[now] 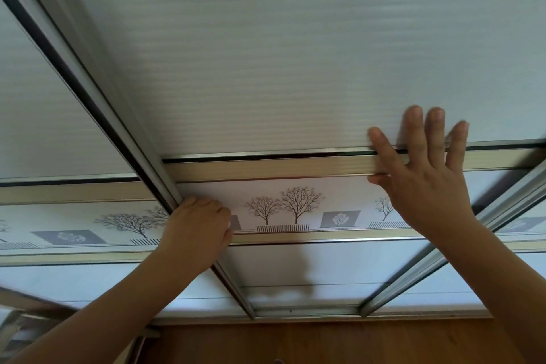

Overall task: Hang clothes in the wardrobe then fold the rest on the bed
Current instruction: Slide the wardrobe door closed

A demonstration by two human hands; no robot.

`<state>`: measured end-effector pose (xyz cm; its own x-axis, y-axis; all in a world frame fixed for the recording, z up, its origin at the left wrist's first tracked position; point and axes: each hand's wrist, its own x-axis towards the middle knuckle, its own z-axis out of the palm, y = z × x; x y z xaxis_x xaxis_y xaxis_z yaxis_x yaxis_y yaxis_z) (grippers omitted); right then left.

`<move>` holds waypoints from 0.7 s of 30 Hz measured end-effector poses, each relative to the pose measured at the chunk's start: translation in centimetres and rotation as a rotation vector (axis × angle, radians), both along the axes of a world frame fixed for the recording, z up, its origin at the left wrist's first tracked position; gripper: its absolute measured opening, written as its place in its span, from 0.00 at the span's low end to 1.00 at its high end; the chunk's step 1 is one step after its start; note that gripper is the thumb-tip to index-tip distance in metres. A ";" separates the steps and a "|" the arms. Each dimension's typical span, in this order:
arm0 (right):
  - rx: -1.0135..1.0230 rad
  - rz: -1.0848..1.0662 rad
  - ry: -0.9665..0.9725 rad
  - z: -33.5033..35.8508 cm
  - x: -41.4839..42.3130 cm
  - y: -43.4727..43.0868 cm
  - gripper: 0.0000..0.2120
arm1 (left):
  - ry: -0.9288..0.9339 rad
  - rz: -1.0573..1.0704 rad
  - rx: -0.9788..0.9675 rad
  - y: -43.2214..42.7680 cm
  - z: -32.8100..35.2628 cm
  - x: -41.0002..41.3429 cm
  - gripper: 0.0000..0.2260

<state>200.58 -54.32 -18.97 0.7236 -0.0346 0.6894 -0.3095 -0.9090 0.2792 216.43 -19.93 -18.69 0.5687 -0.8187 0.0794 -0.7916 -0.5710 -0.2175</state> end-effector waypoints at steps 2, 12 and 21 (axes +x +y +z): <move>0.006 0.000 0.003 0.0 -0.1 -0.2 0.43 | -0.014 0.005 0.007 0.0 -0.1 0.1 0.10; 0.041 0.014 0.021 0.0 0.9 1.2 0.44 | 0.018 0.042 -0.058 0.8 -0.1 0.9 0.09; 0.044 0.060 -0.009 -0.2 3.7 5.3 0.41 | 0.048 0.056 -0.123 1.6 -0.1 1.3 0.11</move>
<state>204.26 -49.02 -19.18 0.7192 -0.0218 0.6944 -0.2559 -0.9375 0.2357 217.73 -18.32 -18.81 0.6185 -0.7715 0.1495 -0.7657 -0.6344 -0.1059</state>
